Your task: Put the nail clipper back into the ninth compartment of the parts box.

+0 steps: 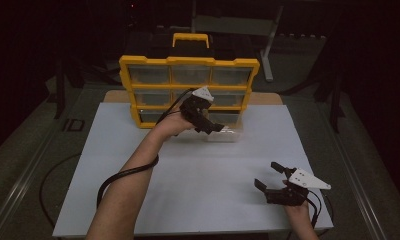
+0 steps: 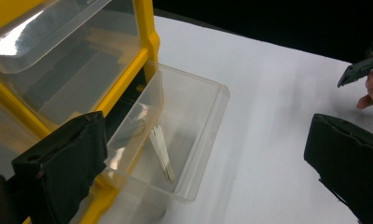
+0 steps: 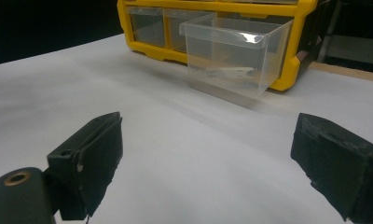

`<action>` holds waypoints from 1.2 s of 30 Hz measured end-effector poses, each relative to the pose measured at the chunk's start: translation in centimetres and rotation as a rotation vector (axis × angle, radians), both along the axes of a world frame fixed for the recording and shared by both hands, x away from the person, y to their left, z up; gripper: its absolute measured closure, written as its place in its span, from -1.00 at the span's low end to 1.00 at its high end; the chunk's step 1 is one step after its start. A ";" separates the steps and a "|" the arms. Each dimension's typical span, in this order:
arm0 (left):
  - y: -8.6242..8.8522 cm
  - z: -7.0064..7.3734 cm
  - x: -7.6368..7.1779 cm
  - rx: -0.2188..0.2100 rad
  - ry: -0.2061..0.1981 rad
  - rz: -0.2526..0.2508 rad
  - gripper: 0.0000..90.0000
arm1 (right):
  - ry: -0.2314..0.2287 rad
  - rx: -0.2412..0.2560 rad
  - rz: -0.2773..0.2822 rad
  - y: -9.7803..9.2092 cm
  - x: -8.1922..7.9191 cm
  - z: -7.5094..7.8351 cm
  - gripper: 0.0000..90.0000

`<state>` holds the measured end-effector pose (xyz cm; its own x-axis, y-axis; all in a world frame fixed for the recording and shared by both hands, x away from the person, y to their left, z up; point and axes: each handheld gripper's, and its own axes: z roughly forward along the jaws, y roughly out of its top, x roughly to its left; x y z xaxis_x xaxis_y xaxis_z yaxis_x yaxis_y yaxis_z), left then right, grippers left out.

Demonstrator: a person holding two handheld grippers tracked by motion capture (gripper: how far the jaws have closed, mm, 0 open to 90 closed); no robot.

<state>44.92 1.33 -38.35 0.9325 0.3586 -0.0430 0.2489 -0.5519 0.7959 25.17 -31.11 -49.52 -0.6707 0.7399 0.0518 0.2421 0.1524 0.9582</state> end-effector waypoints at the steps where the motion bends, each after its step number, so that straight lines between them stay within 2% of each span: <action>1: 0.1 0.0 0.0 -0.008 0.001 0.004 -1.00 | 0.001 0.000 -0.001 0.0 0.0 0.0 -0.80; 12: 1.7 0.1 -0.7 -0.040 -0.005 0.022 -0.99 | 0.000 -0.001 -0.002 0.1 0.0 0.1 -0.80; 13: 2.4 0.1 -1.2 -0.057 -0.009 0.035 -0.99 | -0.004 0.000 -0.002 0.1 0.0 0.1 -0.80; 17: 3.1 0.0 -1.6 -0.054 -0.008 0.046 -0.99 | 0.004 -0.006 -0.002 0.2 0.0 0.0 -0.80; 21: 4.2 0.0 -2.2 -0.071 -0.002 0.065 -0.99 | 0.001 -0.001 -0.002 0.1 0.0 0.1 -0.80; 36: 7.8 -0.6 -5.2 -0.078 -0.019 0.098 -0.99 | 0.002 -0.008 -0.001 0.3 0.0 0.0 -0.80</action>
<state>39.74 9.15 -38.98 0.8942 0.4440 -0.0573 0.2833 -0.4620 0.8404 25.19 -30.84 -49.48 -0.6698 0.7411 0.0469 0.2438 0.1598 0.9566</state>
